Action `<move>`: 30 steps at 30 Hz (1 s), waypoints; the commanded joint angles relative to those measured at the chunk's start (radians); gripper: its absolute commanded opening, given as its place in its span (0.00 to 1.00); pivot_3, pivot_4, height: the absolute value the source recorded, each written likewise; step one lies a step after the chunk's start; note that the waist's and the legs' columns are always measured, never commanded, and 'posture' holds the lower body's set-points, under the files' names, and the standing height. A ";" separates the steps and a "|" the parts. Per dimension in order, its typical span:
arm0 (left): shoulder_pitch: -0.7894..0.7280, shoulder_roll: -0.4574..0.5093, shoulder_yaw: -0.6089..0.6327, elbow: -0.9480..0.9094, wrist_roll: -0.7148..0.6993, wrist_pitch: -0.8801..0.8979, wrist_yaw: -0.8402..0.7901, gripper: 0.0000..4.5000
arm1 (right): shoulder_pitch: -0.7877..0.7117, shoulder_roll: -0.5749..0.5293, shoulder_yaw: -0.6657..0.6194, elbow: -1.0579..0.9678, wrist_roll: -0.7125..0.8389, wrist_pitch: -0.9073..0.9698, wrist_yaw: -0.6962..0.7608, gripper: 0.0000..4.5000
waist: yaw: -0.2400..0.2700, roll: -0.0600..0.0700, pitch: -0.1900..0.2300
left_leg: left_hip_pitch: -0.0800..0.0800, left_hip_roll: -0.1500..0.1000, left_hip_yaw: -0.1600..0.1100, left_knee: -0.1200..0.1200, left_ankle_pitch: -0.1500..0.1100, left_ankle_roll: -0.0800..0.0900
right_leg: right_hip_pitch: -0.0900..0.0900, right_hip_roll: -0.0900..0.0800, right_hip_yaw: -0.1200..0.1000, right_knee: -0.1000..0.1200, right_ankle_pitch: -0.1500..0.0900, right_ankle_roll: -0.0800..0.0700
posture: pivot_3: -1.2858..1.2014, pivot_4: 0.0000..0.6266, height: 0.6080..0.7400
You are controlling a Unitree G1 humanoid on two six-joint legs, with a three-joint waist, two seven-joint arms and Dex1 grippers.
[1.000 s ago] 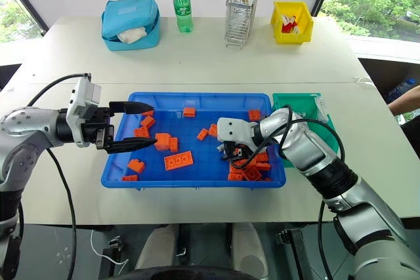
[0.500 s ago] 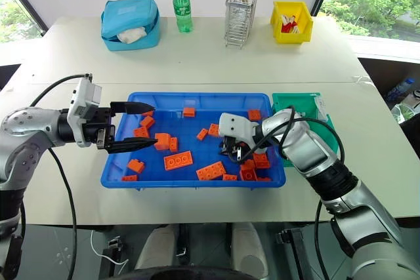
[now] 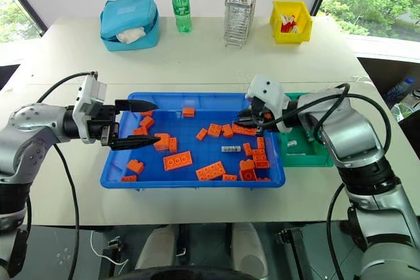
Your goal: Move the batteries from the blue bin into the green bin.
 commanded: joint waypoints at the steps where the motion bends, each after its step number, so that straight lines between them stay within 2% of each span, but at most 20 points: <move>1: -0.023 -0.001 0.004 -0.007 0.004 -0.018 -0.008 1.00 | 0.024 -0.014 0.049 -0.033 -0.040 -0.078 -0.021 0.60 | 0.000 0.000 0.000 | 0.000 0.000 0.000 0.000 0.000 0.000 | 0.000 0.000 0.000 0.000 0.000 0.000 | 0.52 0.24 0.97; 14: 0.005 0.021 0.033 -0.034 -0.008 -0.006 -0.001 1.00 | 0.089 0.020 0.207 0.087 -0.142 -0.236 -0.030 0.60 | 0.002 0.000 0.000 | 0.000 0.000 0.000 0.000 0.000 0.000 | 0.000 0.000 0.000 0.000 0.000 0.000 | 0.52 0.24 0.97; 17: 0.007 0.022 0.035 -0.036 -0.009 -0.004 0.002 1.00 | 0.099 0.022 0.216 0.107 -0.156 -0.266 -0.028 0.40 | 0.003 -0.001 0.000 | 0.000 0.000 0.000 0.000 0.000 0.000 | 0.001 0.000 0.000 0.000 0.000 0.000 | 0.52 0.24 0.97; 20: 0.008 0.021 0.037 -0.037 -0.009 -0.003 0.003 1.00 | 0.086 0.039 0.184 0.083 -0.125 -0.228 -0.026 0.04 | 0.003 -0.001 0.000 | 0.001 0.000 0.000 0.001 0.000 0.000 | 0.001 0.000 0.000 0.000 0.000 0.000 | 0.52 0.24 0.97; 21: 0.008 0.021 0.037 -0.036 -0.009 -0.003 0.004 1.00 | 0.081 0.043 0.170 0.070 -0.113 -0.210 -0.027 0.01 | 0.003 -0.001 0.000 | 0.001 0.000 0.000 0.001 0.000 0.000 | 0.001 0.000 0.000 0.000 0.000 0.000 | 0.52 0.24 0.97; 24: 0.005 0.018 0.033 -0.032 -0.008 -0.005 0.005 1.00 | 0.056 0.046 0.107 0.016 -0.056 -0.127 -0.029 0.01 | 0.003 0.000 0.000 | 0.001 0.000 0.000 0.001 0.000 0.000 | 0.001 0.000 0.000 0.000 0.000 0.000 | 0.52 0.24 0.97; 30: 0.008 0.014 0.030 -0.014 -0.003 -0.014 0.001 1.00 | -0.056 -0.043 -0.188 -0.025 0.110 0.099 -0.051 0.01 | 0.005 0.000 0.000 | 0.000 0.000 0.000 0.000 0.000 0.000 | 0.000 0.000 0.000 0.000 0.000 0.000 | 0.52 0.24 0.97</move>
